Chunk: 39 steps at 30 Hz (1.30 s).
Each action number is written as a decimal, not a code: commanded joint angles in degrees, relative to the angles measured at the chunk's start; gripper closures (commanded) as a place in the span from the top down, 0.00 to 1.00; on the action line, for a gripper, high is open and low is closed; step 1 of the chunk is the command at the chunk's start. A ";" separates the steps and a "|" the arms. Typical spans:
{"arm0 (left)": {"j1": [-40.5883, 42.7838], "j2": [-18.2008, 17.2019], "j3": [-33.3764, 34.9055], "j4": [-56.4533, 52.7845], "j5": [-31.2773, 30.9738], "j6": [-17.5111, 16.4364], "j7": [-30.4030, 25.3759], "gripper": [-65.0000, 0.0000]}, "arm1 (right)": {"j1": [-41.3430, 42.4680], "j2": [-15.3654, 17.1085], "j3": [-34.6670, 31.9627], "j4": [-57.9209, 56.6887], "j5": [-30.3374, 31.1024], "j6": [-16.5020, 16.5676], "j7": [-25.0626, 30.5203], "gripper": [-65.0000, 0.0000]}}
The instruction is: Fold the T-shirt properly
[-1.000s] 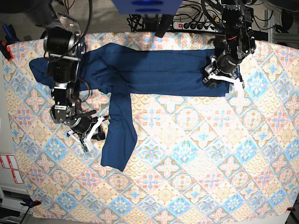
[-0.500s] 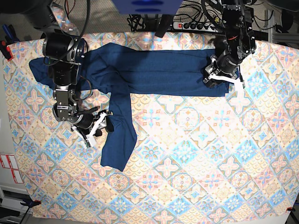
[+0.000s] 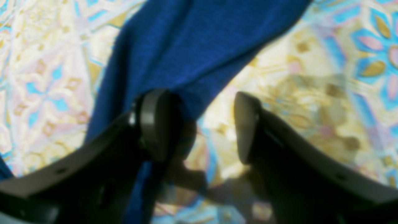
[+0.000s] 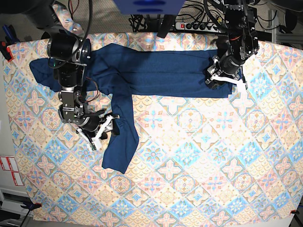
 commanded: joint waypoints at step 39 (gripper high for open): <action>-0.54 -0.35 -0.31 1.08 -0.71 -0.49 -0.87 0.35 | -24.69 -1.88 -14.38 58.97 13.41 0.76 -21.47 0.00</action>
